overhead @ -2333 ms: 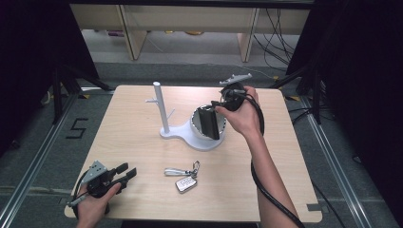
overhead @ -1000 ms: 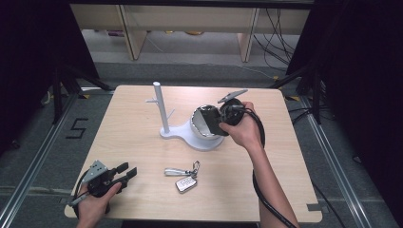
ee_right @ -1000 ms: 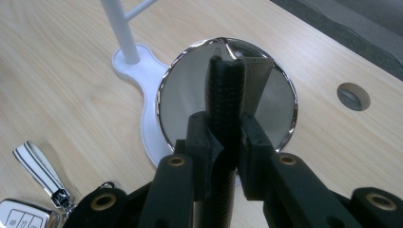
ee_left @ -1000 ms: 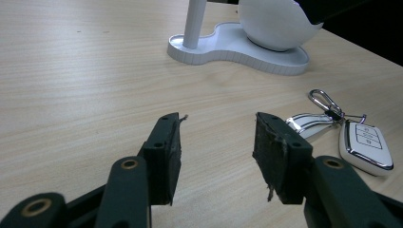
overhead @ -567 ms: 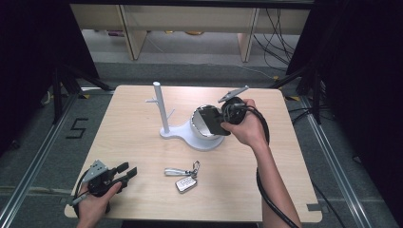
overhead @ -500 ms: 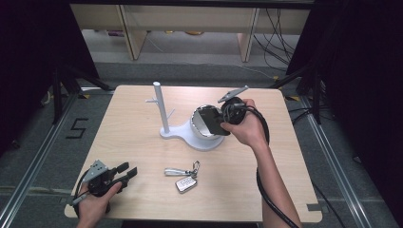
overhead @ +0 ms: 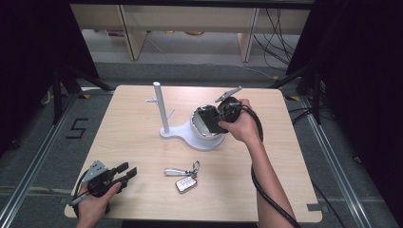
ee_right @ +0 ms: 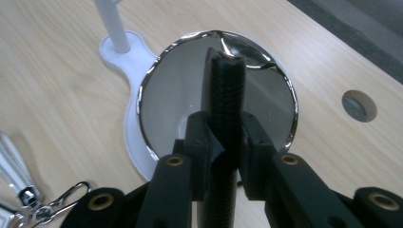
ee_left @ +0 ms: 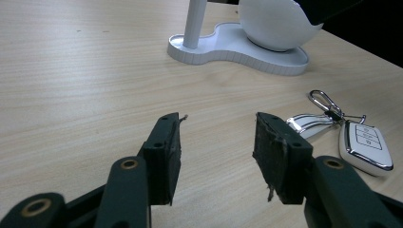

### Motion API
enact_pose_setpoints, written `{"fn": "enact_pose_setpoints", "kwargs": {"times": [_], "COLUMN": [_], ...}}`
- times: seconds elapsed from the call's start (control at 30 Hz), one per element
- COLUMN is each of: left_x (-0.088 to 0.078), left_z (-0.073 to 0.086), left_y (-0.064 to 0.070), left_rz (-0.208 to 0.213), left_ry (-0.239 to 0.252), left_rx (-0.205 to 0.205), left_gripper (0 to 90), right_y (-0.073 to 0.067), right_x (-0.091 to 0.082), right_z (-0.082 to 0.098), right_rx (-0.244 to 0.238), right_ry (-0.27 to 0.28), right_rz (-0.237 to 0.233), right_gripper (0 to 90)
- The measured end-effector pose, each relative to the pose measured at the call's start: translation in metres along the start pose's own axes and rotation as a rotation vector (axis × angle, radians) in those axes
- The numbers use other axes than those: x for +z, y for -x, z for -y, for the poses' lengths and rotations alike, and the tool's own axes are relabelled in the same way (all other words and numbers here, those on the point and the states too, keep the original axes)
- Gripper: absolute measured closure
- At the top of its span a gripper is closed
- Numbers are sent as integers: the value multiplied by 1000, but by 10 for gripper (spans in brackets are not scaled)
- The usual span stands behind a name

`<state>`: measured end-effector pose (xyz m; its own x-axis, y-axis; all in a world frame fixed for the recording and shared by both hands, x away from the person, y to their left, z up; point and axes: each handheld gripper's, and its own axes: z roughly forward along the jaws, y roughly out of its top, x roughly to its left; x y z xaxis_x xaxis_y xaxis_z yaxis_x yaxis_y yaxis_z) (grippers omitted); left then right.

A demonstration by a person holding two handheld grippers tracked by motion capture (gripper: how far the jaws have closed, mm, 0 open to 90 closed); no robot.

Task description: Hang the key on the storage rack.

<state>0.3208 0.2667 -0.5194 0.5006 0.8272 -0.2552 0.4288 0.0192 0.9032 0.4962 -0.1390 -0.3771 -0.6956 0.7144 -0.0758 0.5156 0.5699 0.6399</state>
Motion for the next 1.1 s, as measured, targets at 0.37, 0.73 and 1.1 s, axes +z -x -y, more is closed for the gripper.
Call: {"fn": "enact_pose_setpoints", "kwargs": {"times": [0.37, 0.73, 1.1], "left_x": [1, 2, 6], "left_z": [0, -1, -6], "left_y": [1, 4, 10], "left_rz": [5, 7, 14], "left_ry": [1, 1, 20], "left_rx": [6, 15, 17], "left_gripper": [508, 475, 362], "right_y": [0, 1, -3], "right_x": [-1, -18, -36], "right_z": [6, 11, 44], "right_rx": [36, 45, 138], "right_ry": [86, 118, 201], "right_rz": [63, 81, 94], "right_gripper": [572, 523, 459]}}
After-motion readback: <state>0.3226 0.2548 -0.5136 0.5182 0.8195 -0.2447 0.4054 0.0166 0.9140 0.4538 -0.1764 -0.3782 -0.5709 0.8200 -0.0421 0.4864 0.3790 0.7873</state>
